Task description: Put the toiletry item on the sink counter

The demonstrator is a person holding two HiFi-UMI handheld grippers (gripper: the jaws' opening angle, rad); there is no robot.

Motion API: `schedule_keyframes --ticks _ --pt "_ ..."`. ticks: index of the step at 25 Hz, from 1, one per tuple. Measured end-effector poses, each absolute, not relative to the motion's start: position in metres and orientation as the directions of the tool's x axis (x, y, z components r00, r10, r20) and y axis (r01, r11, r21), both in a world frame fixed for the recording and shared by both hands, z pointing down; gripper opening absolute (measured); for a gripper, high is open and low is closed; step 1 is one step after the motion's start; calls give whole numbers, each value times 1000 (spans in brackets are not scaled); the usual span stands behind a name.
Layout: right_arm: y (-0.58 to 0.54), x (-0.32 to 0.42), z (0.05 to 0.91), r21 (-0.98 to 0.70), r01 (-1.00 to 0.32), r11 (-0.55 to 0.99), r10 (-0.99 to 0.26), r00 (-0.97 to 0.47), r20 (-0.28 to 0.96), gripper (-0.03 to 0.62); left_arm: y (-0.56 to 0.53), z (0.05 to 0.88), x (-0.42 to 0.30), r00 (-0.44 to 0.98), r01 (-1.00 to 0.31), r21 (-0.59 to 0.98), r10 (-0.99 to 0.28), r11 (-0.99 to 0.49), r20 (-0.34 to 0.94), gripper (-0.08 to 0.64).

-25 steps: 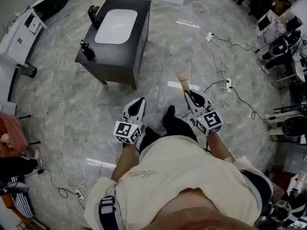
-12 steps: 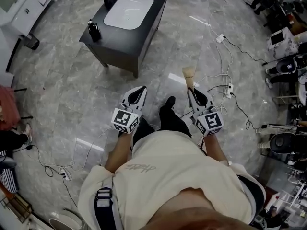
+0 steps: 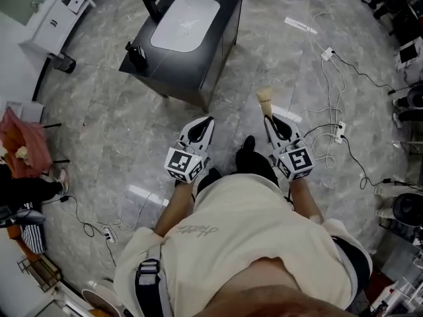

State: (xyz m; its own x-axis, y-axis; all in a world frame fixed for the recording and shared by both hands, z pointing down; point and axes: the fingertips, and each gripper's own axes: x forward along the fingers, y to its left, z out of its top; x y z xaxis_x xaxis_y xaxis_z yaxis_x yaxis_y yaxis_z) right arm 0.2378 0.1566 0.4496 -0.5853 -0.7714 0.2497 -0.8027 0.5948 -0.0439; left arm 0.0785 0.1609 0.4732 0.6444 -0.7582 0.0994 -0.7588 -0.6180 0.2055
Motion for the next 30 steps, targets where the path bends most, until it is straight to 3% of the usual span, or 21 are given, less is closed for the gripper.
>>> schedule_keyframes --ticks 9,18,30 --pt "37 306 454 -114 -759 642 -737 -651 184 23 55 463 122 556 -825 200 -821 -528 126 3" --pt "-16 347 475 -202 -700 685 -671 -714 198 23 2 454 163 515 -853 187 -842 -487 160 3" --pt "-100 301 484 -162 -690 706 -654 -722 227 23 -81 483 147 552 -828 222 -819 -515 157 3"
